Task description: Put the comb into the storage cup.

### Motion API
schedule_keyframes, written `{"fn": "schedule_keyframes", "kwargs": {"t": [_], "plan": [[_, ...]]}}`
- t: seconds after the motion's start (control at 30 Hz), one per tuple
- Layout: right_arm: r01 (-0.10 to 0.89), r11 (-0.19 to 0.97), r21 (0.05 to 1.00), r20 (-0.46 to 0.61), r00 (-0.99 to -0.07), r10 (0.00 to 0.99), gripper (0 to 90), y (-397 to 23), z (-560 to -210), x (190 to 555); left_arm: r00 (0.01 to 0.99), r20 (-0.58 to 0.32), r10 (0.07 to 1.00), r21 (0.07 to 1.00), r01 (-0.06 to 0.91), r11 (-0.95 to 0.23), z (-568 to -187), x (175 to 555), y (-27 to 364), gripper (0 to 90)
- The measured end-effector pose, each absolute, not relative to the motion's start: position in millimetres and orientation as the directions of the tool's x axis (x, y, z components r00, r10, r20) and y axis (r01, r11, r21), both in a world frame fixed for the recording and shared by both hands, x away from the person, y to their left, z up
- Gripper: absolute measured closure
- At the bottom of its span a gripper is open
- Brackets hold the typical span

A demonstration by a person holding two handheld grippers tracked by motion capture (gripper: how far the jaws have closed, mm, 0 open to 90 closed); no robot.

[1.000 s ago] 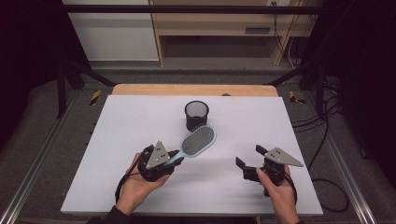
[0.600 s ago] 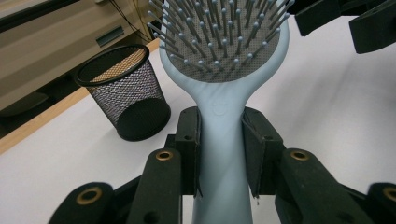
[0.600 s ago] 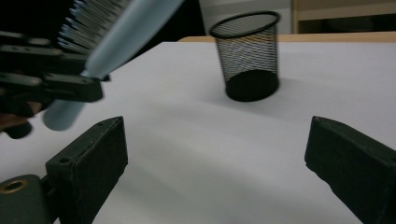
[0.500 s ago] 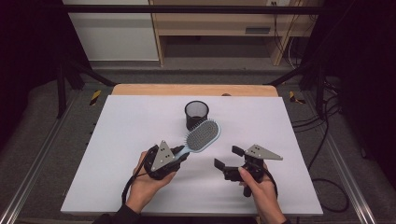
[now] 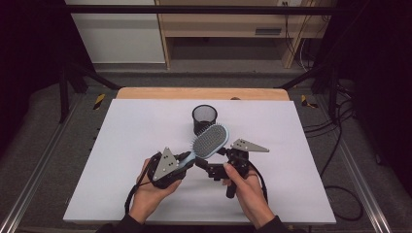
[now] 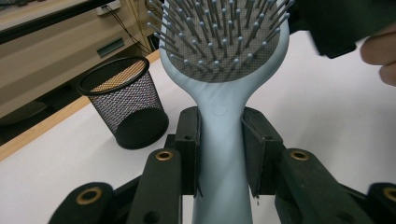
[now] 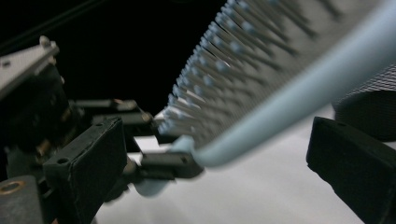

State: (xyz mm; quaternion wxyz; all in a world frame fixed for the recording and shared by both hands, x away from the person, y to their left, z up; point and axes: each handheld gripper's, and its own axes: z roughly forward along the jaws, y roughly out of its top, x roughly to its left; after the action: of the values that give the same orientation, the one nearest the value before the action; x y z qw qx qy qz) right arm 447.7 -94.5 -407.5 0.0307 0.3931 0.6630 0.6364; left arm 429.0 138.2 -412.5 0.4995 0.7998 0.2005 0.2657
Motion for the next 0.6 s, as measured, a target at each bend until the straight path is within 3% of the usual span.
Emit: {"fn": "schedule_keyframes", "kwargs": {"t": [0.37, 0.6], "plan": [[0.489, -0.116, 0.864, 0.459, -0.674, 0.579, 6.3, -85.0, -396.7, 455.9, 0.777, 0.233, 0.585, 0.905, 0.046, -0.423, -412.7, 425.8, 136.7, 69.6], [0.501, -0.137, 0.855, 0.472, -0.640, 0.606, 12.9, -85.4, -393.6, 462.0, 0.778, 0.236, 0.582, 0.905, 0.041, -0.423, -413.1, 424.5, 134.9, 69.6]]}}
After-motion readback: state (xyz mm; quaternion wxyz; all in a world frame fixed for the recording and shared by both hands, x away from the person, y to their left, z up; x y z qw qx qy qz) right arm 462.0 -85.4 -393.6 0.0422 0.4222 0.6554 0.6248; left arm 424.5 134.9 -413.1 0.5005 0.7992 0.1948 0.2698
